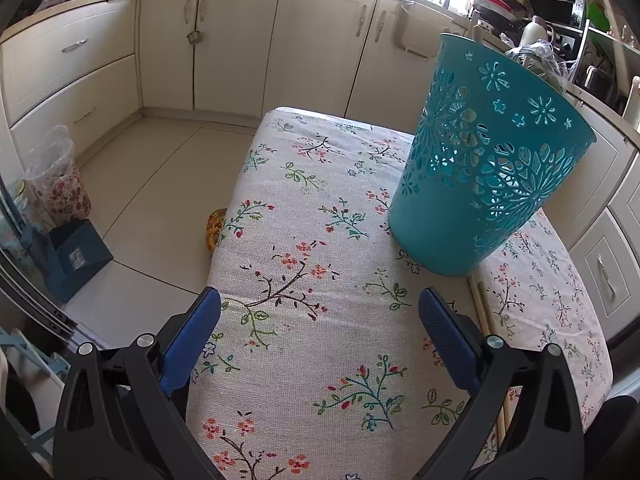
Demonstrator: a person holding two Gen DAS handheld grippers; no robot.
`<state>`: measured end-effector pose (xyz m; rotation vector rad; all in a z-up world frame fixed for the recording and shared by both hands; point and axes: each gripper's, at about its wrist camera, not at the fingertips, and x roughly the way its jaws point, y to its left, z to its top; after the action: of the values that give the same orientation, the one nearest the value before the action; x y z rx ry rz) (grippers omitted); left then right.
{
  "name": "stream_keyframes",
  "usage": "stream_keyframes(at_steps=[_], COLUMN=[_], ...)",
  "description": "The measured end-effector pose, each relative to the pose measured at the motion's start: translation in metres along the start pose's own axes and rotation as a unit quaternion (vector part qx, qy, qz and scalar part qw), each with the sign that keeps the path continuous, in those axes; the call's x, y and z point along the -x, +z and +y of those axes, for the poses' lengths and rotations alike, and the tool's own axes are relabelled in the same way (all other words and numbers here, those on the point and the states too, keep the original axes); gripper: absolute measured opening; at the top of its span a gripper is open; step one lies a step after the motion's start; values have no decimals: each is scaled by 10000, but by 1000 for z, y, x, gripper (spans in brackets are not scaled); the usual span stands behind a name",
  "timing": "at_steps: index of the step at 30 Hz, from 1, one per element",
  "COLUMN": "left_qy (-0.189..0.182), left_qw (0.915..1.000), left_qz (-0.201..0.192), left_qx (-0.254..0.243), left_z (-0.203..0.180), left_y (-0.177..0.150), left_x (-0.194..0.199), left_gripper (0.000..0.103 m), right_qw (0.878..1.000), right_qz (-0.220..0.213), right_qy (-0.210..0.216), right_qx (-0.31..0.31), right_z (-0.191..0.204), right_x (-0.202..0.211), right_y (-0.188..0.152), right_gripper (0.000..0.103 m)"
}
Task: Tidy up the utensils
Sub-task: 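Carry the chopstick in the right gripper over the basket and release it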
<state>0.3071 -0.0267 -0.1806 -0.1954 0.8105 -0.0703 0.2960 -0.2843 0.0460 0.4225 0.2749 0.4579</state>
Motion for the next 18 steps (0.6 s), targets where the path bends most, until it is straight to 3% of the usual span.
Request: stream_keyframes(at_steps=[5, 11, 15, 18], left_qy=[-31, -41, -32, -24], left_qw=[10000, 10000, 10000, 10000], left_qz=[-3, 14, 21, 18], left_qx=[35, 49, 51, 61], left_z=[0, 0, 0, 0], left_y=[0, 0, 0, -1], left_x=[0, -1, -2, -1], left_gripper=[95, 95, 95, 95], right_qw=[9990, 9943, 9864, 9844], right_qz=[95, 672, 1287, 1375], right_qy=[-342, -692, -880, -978], right_qx=[271, 454, 529, 493], right_z=[-6, -20, -29, -33], right_x=[-17, -47, -68, -65], right_y=[-4, -33, -53, -58], right_gripper=[5, 5, 5, 7])
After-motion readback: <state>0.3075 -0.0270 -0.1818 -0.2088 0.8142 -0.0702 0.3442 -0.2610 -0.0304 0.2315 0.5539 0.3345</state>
